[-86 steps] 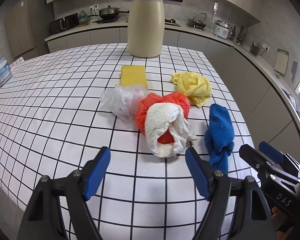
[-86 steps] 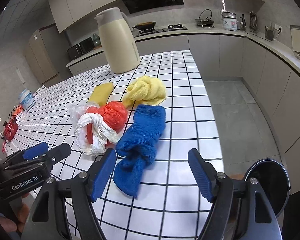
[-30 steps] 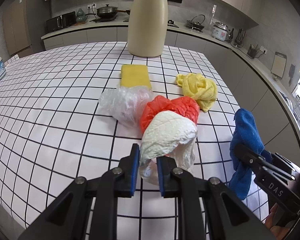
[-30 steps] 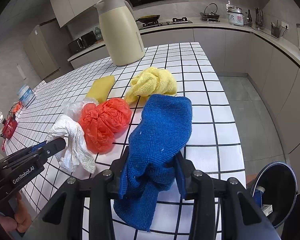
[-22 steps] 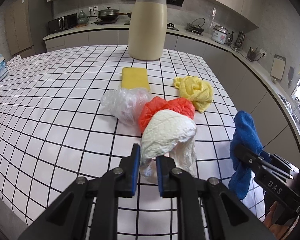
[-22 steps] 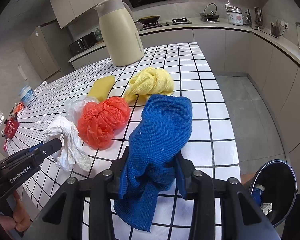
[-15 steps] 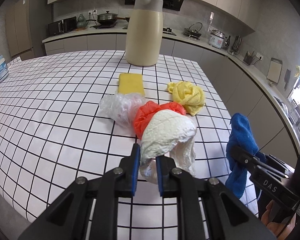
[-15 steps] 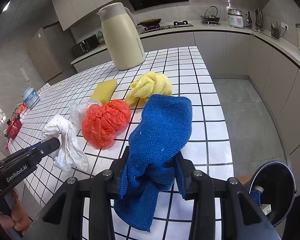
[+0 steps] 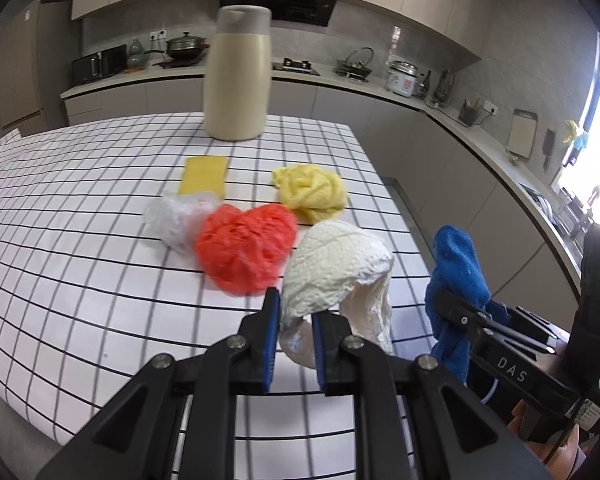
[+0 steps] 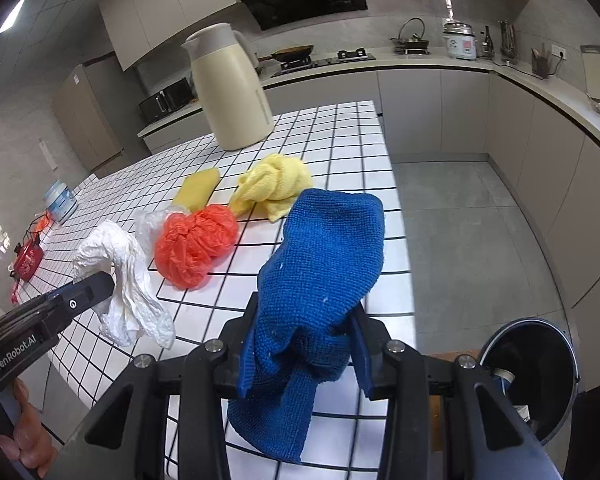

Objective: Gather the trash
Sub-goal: 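Carry the blue cloth and white tissue with both tools over the bin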

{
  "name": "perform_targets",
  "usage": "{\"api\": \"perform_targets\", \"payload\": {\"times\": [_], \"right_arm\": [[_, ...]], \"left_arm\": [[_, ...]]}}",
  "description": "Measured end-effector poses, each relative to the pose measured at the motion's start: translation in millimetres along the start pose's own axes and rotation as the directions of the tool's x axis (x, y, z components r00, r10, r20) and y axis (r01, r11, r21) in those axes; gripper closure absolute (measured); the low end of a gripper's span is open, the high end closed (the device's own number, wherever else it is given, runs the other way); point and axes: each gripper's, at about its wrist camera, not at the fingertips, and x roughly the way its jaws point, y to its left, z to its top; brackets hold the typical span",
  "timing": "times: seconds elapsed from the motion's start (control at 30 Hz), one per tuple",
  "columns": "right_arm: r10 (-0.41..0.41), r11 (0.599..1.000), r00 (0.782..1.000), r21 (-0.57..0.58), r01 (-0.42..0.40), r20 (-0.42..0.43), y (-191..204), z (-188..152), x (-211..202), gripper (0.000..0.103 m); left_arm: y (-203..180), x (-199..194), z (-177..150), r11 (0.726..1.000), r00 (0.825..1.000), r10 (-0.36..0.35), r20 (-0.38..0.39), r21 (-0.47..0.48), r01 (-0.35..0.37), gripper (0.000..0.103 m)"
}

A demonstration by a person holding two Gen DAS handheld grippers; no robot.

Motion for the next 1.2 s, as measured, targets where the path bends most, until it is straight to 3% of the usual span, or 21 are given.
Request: {"api": "perform_targets", "payload": {"times": [0.37,0.7,1.03,1.2], "right_arm": [[-0.094,0.992,0.995,0.085,0.092,0.019,-64.4,-16.3,-37.7,0.061],[-0.213,0.958,0.977,0.202,0.205,0.021,-143.9,-40.0,-84.3,0.061],[-0.303,0.911,0.953,0.292,0.292,-0.01,-204.4,-74.7,-120.2,0.061],[-0.329,0.889,0.944,0.324,0.323,-0.037,-230.0,-89.4,-127.1,0.061]], "left_arm": [[-83.5,14.5,-7.1,0.986,0.991,-0.124,-0.047,0.107,0.128,0.086],[-168.6,30.5,-18.0,0.948,0.968,-0.227,-0.109,0.202,0.245,0.086],[-236.0,51.6,-39.5,0.907,0.939,-0.283,-0.196,0.263,0.328,0.086],[-255.1,69.4,-51.2,0.902,0.928,-0.284,-0.242,0.262,0.344,0.086]]}}
